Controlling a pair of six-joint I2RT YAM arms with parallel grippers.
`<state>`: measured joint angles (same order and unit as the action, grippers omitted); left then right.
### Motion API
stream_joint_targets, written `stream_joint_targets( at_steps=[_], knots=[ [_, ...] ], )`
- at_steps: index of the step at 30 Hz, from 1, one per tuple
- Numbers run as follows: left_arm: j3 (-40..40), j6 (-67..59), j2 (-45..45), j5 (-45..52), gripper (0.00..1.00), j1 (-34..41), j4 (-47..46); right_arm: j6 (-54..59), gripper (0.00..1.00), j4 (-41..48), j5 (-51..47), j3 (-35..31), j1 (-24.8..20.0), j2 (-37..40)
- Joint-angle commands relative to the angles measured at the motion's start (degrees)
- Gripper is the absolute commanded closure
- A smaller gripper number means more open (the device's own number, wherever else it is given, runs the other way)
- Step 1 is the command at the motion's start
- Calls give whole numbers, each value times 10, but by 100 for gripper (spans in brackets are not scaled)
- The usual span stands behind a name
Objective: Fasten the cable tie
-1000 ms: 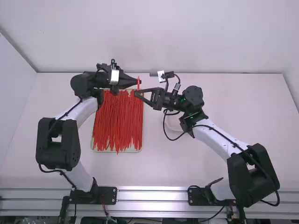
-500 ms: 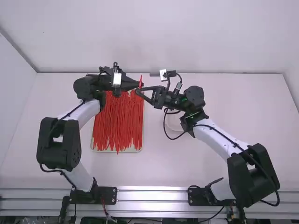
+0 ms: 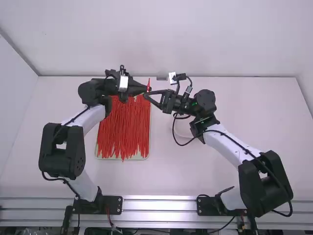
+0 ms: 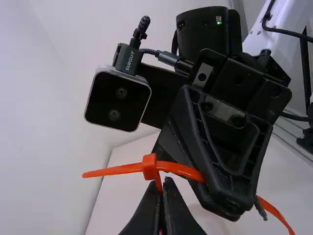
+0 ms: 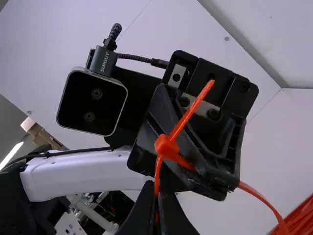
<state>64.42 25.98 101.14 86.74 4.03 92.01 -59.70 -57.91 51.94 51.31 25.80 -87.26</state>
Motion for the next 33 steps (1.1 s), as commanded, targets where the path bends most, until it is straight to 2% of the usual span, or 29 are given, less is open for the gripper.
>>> stream_joint_targets(
  at_steps=[1, 16, 30, 33],
  knots=[
    [-10, 1, -3, 29, 98, 9, 7, 2, 100, -4, -40, 6, -15, -2],
    [-24, 1, -3, 29, 98, 11, 7, -1, 100, -2, -42, 21, -57, -2],
    [-30, 2, -3, 25, 99, 31, 7, 21, 100, 3, -11, 24, -60, -2],
    [-30, 9, -3, 26, 99, 23, 6, 21, 96, 5, 10, 24, -65, -2]
  ],
)
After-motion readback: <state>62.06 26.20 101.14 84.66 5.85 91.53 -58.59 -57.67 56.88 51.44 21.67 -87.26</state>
